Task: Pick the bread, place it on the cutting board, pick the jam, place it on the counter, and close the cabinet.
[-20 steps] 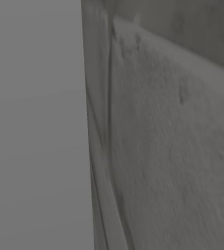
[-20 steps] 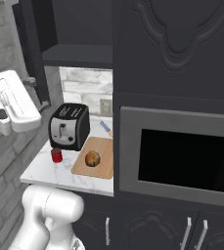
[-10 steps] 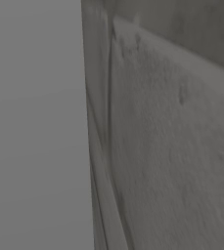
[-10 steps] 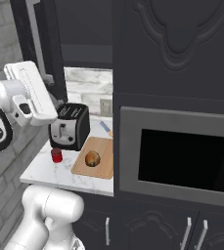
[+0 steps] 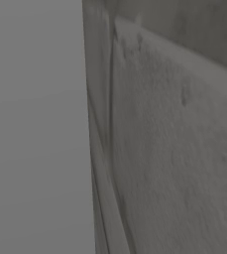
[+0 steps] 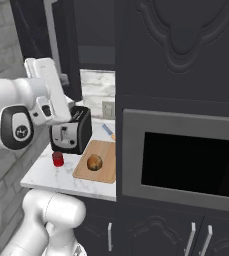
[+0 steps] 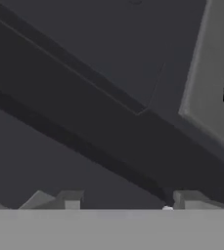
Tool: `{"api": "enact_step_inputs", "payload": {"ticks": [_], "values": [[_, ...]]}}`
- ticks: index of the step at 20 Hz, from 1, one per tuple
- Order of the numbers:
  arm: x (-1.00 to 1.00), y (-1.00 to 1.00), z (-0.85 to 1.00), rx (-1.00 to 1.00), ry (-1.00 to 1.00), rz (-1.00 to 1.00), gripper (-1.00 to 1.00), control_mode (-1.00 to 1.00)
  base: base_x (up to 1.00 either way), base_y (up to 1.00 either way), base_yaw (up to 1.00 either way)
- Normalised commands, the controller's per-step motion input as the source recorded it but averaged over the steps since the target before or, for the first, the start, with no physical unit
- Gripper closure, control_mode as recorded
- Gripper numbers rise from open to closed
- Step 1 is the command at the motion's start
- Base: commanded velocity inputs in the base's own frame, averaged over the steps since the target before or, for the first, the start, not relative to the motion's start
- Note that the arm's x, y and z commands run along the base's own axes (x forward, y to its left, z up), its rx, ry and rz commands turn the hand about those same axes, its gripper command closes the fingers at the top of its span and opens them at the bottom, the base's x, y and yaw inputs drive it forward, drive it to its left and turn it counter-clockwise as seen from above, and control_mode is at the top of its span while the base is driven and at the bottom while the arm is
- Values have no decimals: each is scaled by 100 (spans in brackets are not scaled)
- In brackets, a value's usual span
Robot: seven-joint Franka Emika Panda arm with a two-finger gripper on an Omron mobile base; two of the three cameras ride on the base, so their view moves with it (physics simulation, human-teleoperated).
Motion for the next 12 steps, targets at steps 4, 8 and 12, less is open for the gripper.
{"api": "enact_step_inputs", "payload": {"ticks": [4,8,12], "values": [[43,-2,-2,20,-9,6,-100,-100,0,0,0],[46,-1,-1,16,-9,5,-100,-100,0,0,0],[47,-2,0,12,-11,4,-100,-100,0,0,0]]}}
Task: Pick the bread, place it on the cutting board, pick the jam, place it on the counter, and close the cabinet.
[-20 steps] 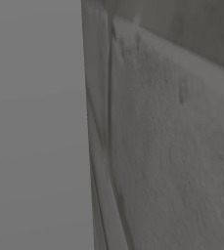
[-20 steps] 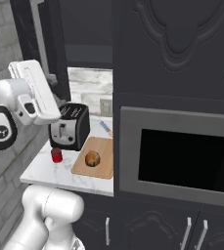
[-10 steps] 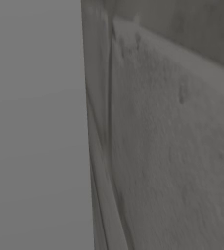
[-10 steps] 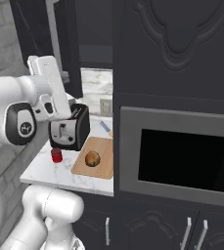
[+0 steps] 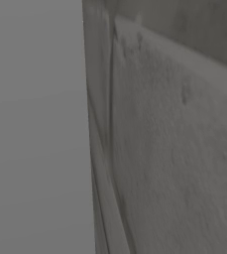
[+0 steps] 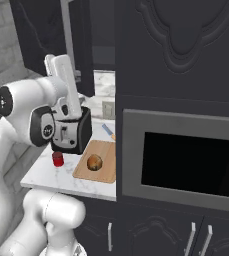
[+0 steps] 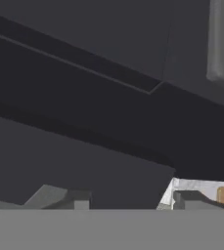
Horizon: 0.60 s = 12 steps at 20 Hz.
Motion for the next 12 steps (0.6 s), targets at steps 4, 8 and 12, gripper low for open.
{"api": "enact_step_inputs", "payload": {"ticks": [4,8,12], "values": [[48,-4,0,13,-11,3,-100,-100,0,0,0],[47,-4,0,12,-11,3,-100,-100,0,0,0],[47,-4,0,12,-11,3,-100,-100,0,0,0]]}}
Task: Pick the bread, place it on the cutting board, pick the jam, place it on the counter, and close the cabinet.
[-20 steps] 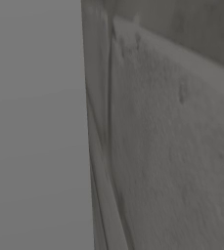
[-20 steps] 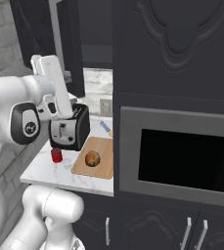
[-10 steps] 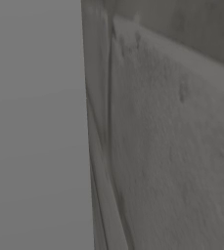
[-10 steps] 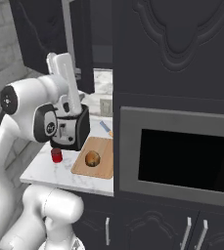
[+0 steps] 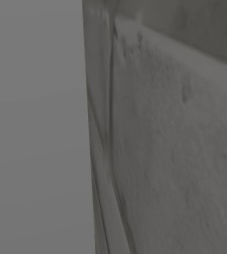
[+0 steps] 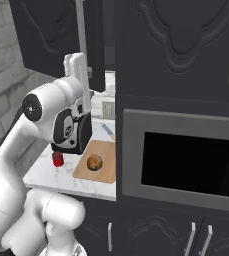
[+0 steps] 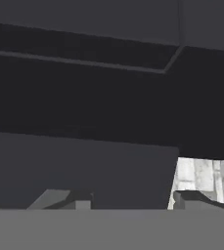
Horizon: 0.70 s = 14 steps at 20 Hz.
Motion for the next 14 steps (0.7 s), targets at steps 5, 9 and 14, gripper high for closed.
{"api": "enact_step_inputs", "payload": {"ticks": [5,9,14], "values": [[46,-3,-2,11,-10,2,-100,-100,0,0,0],[48,0,-4,9,-5,1,-100,-100,0,0,0],[51,0,-5,8,-4,1,-100,-100,0,0,0]]}}
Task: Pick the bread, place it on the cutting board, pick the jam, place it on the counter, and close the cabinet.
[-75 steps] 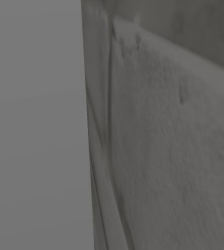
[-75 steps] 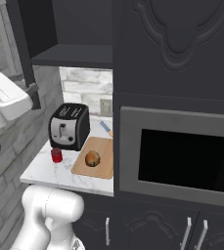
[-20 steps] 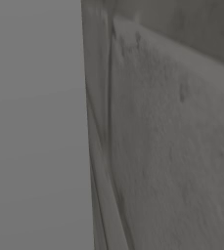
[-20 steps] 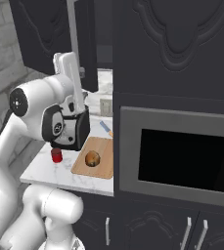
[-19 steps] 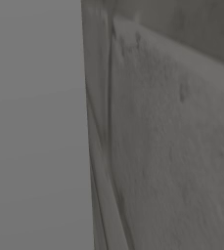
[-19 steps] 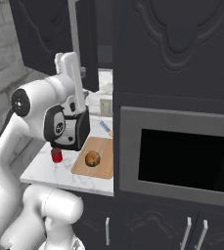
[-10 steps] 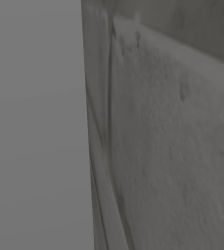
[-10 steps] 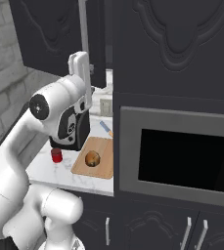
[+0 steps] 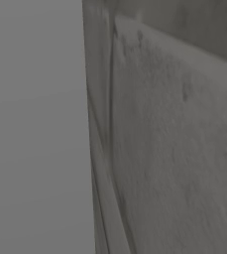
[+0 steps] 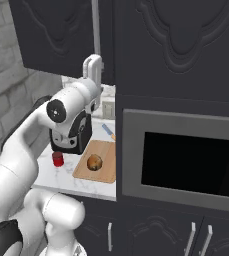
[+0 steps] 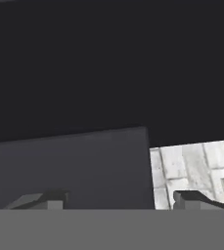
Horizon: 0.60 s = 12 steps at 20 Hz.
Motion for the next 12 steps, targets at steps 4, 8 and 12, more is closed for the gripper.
{"api": "enact_step_inputs", "payload": {"ticks": [4,8,12], "values": [[58,0,-1,8,-1,1,-100,-100,0,0,0],[55,0,-1,7,-1,0,-100,-100,0,0,0],[48,0,0,6,0,0,-100,-100,0,0,0]]}}
